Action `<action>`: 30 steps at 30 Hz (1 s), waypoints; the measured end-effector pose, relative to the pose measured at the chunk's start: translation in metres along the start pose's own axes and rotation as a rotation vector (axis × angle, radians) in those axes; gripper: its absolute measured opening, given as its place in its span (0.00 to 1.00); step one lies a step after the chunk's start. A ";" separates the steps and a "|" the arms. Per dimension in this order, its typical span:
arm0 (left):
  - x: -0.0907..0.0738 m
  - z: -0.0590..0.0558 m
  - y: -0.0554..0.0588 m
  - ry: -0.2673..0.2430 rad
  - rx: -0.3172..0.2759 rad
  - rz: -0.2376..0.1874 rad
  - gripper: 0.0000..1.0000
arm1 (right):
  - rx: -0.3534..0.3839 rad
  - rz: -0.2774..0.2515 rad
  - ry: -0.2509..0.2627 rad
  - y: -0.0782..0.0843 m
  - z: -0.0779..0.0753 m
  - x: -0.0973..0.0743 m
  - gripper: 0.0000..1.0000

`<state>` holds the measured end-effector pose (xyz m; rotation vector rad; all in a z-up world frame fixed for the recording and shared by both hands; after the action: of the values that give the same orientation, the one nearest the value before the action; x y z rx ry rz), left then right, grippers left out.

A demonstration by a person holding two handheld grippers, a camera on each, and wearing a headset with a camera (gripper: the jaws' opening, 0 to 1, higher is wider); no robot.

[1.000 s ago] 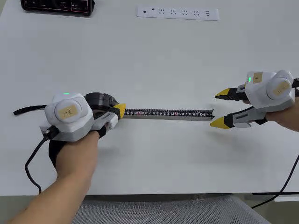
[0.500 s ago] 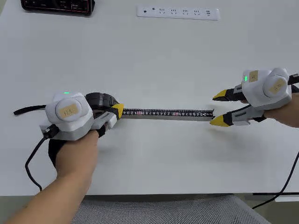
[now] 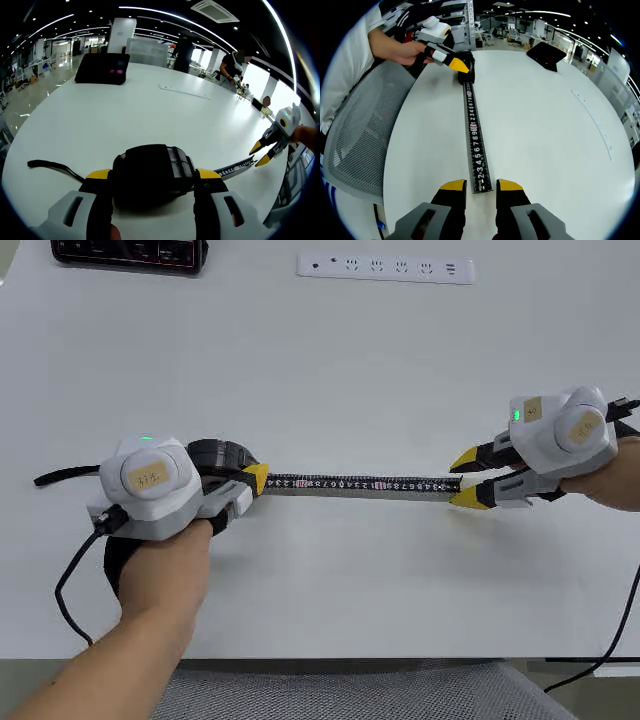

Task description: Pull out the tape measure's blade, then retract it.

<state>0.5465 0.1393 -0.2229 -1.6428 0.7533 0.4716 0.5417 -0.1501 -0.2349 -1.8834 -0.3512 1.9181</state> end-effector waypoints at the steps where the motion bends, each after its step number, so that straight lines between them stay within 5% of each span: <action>1: 0.000 0.000 0.000 0.000 0.001 0.000 0.61 | -0.005 0.000 -0.003 0.000 0.000 0.000 0.19; 30: 0.001 -0.001 0.000 -0.015 -0.005 0.013 0.62 | -0.080 0.056 0.001 0.005 0.000 0.007 0.12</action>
<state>0.5470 0.1385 -0.2238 -1.6382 0.7530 0.4950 0.5409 -0.1514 -0.2433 -1.9650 -0.3849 1.9660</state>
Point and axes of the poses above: the centre of the closed fingertips' face, and the gripper's own axes: x roughly forward along the fingers, z roughly to its left, y roughly out of its underside, the point moved 2 cm from there along -x, roughly backward along the fingers, and after that the axes turned 5 degrees about z, right-handed, at the moved point
